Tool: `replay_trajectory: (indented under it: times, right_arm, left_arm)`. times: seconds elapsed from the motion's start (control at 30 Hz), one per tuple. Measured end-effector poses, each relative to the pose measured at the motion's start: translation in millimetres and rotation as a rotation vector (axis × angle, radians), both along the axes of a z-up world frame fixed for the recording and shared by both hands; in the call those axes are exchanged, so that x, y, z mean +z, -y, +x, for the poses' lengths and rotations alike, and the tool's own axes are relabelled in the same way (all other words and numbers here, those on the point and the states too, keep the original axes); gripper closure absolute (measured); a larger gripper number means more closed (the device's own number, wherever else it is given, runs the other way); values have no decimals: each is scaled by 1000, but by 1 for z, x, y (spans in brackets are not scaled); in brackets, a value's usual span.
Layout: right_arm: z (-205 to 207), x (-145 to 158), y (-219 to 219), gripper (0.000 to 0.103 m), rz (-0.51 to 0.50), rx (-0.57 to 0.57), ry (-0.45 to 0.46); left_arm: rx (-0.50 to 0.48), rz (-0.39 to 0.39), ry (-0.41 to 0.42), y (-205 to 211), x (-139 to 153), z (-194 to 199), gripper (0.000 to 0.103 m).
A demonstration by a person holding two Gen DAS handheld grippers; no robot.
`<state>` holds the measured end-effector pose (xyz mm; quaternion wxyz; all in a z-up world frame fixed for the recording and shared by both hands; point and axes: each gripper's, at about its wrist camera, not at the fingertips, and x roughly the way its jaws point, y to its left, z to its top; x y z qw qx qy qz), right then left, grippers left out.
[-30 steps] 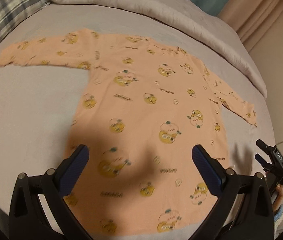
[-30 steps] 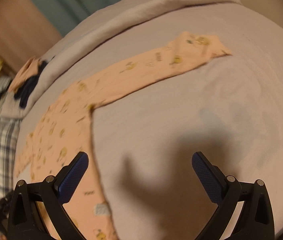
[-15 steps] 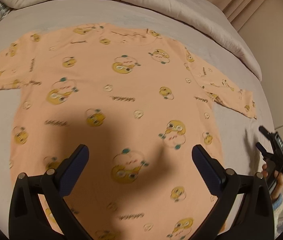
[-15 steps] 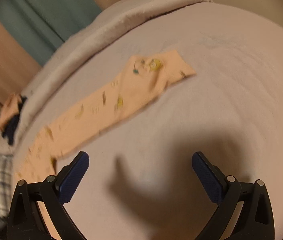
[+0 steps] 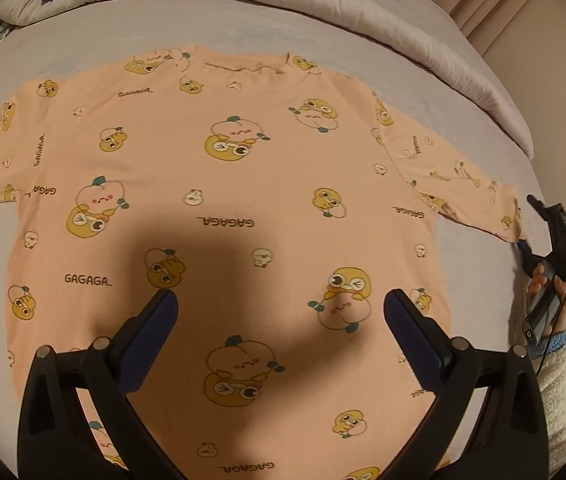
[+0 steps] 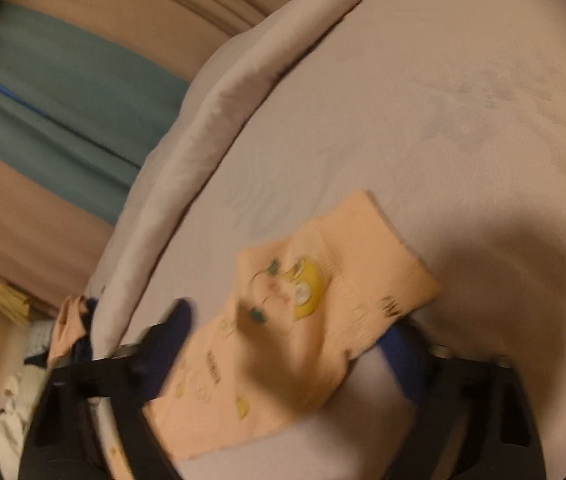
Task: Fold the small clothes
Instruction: 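Reach the right tool to a sleeve cuff and close on it, then carry the held sleeve across the shirt body with the right tool, release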
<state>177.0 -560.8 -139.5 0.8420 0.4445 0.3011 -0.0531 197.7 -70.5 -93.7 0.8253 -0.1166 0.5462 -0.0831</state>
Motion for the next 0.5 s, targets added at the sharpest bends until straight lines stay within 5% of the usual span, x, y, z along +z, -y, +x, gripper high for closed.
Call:
replay_trajectory:
  times: [0.13, 0.2, 0.33, 0.5]
  right_arm:
    - [-5, -5, 2, 59, 7, -35, 13]
    - [-8, -5, 3, 93, -11, -44, -5]
    - [-7, 10, -3, 94, -76, -50, -1]
    - [-1, 82, -68, 94, -371, 108, 79]
  left_arm:
    - [26, 5, 9, -9, 1, 2, 0]
    - [45, -11, 12, -17, 2, 3, 0]
    - [70, -31, 31, -29, 5, 2, 0]
    - [113, -81, 52, -50, 10, -1, 0]
